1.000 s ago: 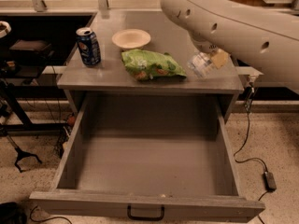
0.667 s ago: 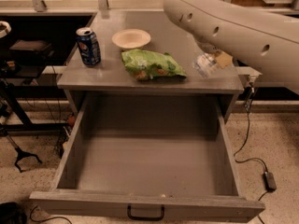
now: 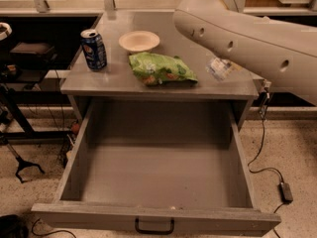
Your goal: Pick blue plastic bottle from top drawer and place on counter
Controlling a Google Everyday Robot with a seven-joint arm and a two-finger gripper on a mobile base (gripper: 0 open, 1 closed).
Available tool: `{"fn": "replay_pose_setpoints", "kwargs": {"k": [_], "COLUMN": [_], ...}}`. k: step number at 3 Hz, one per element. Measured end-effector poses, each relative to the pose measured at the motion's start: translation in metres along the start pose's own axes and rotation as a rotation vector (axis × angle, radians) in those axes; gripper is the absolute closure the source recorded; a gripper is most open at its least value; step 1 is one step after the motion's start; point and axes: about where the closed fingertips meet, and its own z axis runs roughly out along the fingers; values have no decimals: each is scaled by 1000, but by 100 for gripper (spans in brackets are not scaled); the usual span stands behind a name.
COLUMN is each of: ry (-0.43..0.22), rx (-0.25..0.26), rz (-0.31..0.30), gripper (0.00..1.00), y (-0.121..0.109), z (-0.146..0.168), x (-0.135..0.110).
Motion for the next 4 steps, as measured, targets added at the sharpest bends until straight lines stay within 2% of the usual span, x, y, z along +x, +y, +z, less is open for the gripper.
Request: {"fn": "replay_pose_setpoints", "kwargs": {"k": [2,4], "ry": [73,99], "rx": [89,121], "rz": [-61,-74], "gripper": [100,100], "y": [-2,-1], "z": [-4,-7], "x": [-2,-2]}}
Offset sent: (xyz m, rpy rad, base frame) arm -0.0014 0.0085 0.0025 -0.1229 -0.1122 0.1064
